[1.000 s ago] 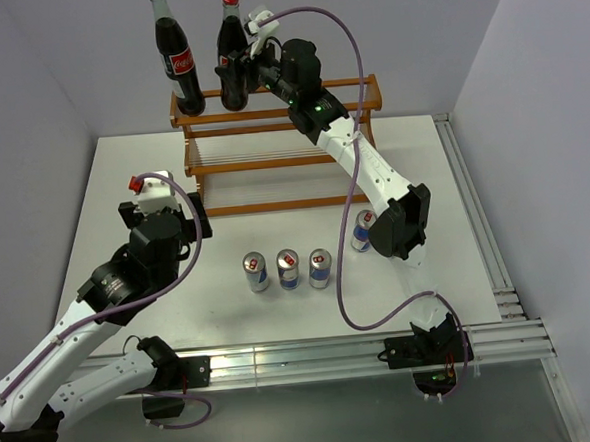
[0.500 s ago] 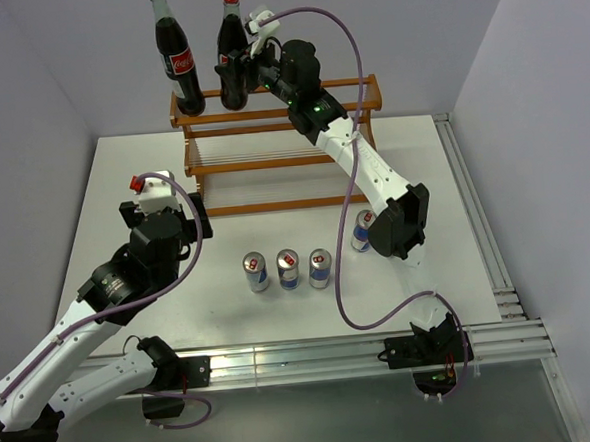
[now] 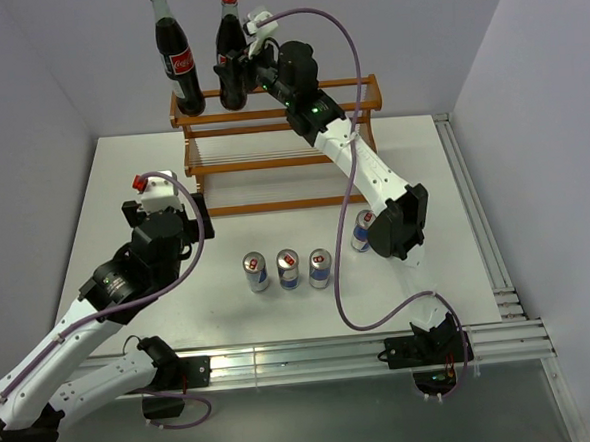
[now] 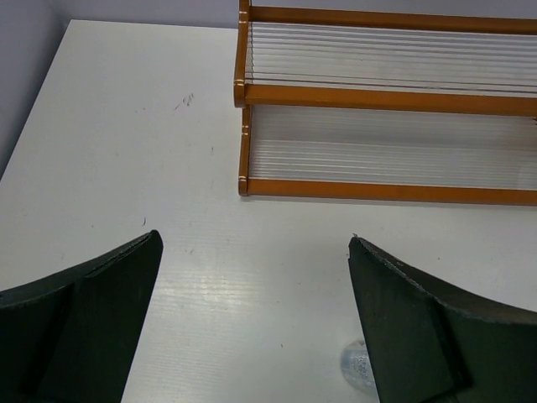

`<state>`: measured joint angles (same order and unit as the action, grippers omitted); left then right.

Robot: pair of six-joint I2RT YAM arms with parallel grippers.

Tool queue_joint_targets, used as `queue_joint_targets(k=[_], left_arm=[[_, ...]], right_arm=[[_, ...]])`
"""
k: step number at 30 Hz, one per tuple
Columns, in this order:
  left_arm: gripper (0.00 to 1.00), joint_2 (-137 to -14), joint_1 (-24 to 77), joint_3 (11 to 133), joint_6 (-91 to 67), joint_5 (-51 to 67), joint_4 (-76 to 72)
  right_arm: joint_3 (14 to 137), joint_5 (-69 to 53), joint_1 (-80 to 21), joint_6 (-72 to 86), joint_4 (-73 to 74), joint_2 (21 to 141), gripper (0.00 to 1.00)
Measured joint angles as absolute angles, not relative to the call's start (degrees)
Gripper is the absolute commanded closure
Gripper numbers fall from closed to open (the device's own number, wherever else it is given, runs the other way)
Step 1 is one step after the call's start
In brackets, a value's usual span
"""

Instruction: Place and organize the beverage onto the shelf

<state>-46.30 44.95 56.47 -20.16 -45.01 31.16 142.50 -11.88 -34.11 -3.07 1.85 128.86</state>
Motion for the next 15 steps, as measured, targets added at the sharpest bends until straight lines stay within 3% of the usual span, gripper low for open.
queue_joint_targets(k=[15], left_arm=[[0.01,-46.78,44.95,56.49,-20.18,-44.84,31.33]], right_arm=[[143.92,-4.95,-34.28,-3.92,8.84,127.39,0.68]])
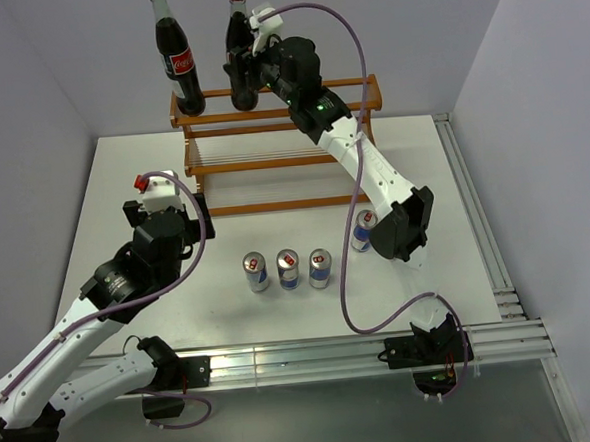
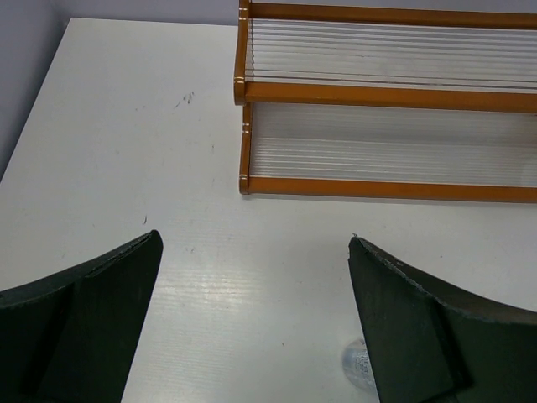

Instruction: Place and organize the beverage onto the shelf

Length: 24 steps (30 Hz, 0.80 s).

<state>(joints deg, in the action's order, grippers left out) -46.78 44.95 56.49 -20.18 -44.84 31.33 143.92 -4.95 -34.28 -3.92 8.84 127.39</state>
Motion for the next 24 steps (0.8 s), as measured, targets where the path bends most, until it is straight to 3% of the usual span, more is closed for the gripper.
queue_joint_targets(k=[6,11,17,24], left_arm=[[0.01,-46.85,44.95,56.49,-20.18,-44.84,31.55],[0.01,-47.05,44.95,56.49,-20.18,-44.84,31.55],[0.01,-47.53,44.95,56.49,-20.18,-44.84,31.99],[0.02,-47.59,44.95,56.49,-20.18,-44.84,31.99]], right_arm=[[144.51,-3.84,-33.56,-3.68,12.1,126.61,0.64],[144.88,-4.03,-32.99,-2.81,13.37,126.45,0.57],[145.18,-4.16,-32.84,-2.66,13.93,126.45,0.39],[145.18,-4.16,-32.84,-2.74,13.93,126.48,0.31]])
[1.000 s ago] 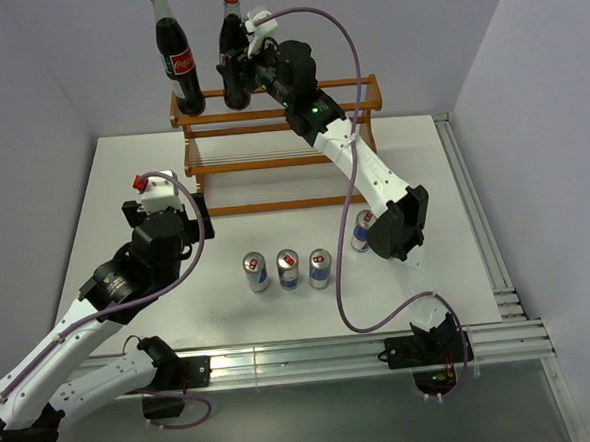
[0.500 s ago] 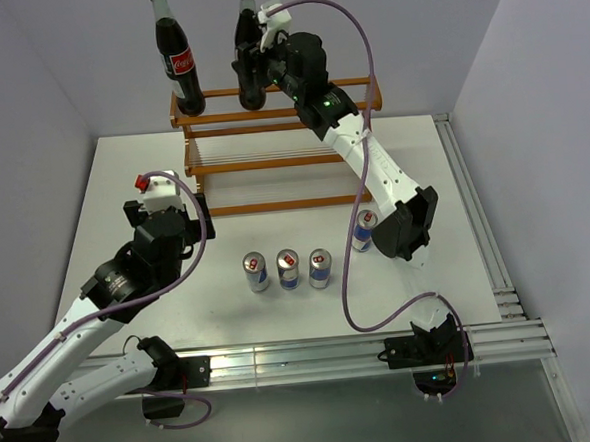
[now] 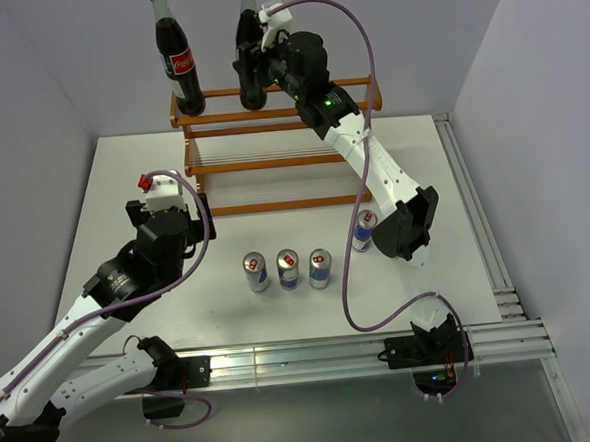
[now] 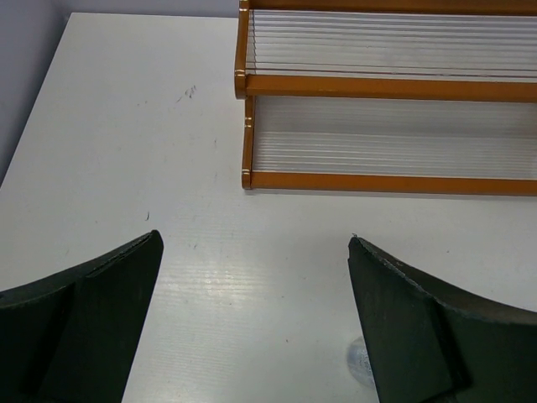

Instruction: Place and organize the beverage onto the shelf

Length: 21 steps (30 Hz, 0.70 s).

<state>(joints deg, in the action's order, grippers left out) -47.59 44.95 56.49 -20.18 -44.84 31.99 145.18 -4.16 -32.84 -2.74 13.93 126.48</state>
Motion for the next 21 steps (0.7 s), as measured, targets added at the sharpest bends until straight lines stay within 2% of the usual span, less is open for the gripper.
queue_joint_targets(k=[6,14,16,21], left_arm=[[0.02,-47.9,44.97,56.49,-20.18,-44.82,32.01],[0.02,-47.9,44.95,56.49,-20.16,-44.73,32.03],[0.02,-47.9,44.95,56.49,-20.16,-44.62,32.03],[0.02,-47.9,44.95,56.49,-20.16,-44.38,32.03]], right_arm=[[145.18,-4.23,-32.84,-2.7,13.82,126.48,0.25],[145.18,-5.06,-32.84,-2.33,13.26,126.48,0.22],[145.18,-5.39,-32.84,-2.22,13.08,126.48,0.23],[145.18,-5.96,-32.84,-1.98,12.88,126.5,0.3]])
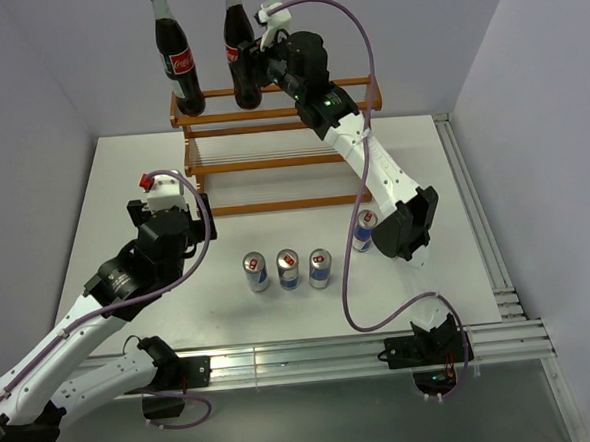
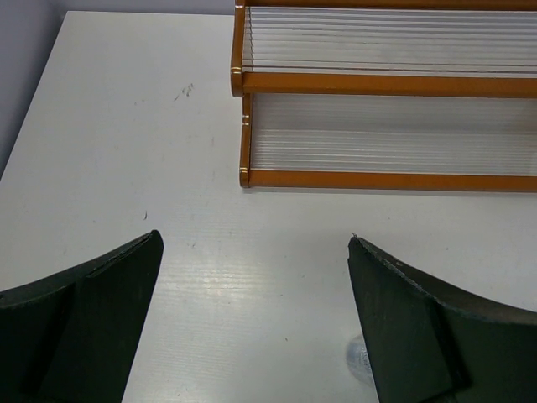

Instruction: Place and organize the beverage onto the shelf

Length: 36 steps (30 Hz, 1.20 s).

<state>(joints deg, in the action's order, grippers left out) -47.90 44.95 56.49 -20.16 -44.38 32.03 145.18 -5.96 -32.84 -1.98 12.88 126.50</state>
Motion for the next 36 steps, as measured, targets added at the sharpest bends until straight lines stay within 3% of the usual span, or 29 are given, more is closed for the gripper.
queue_joint_targets(k=[9,22,29,33,36], left_arm=[[0.02,-47.9,44.95,56.49,-20.16,-44.31,32.03],[0.01,-47.68,44.95,56.49,-20.16,-44.29,32.03],[0.01,-47.05,44.95,56.49,-20.16,-44.29,32.01],[0.01,-46.98,44.95,56.49,-20.16,-44.29,32.03],[0.01,-46.98,44.95,56.49,-20.16,-44.31,32.05]], right_arm=[[144.16,-7.35,-32.88,-1.78,11.22,126.5,0.23],[142.89,-8.19,-33.5,-1.08,8.95,126.52,0.37],[142.8,-7.46,-34.0,-0.25,7.49,127.02,0.4],[142.61,-6.85,-34.35,-0.3,7.25,127.02,0.37],[142.04,-6.85,-34.41,-0.3,6.26,127.02,0.3]])
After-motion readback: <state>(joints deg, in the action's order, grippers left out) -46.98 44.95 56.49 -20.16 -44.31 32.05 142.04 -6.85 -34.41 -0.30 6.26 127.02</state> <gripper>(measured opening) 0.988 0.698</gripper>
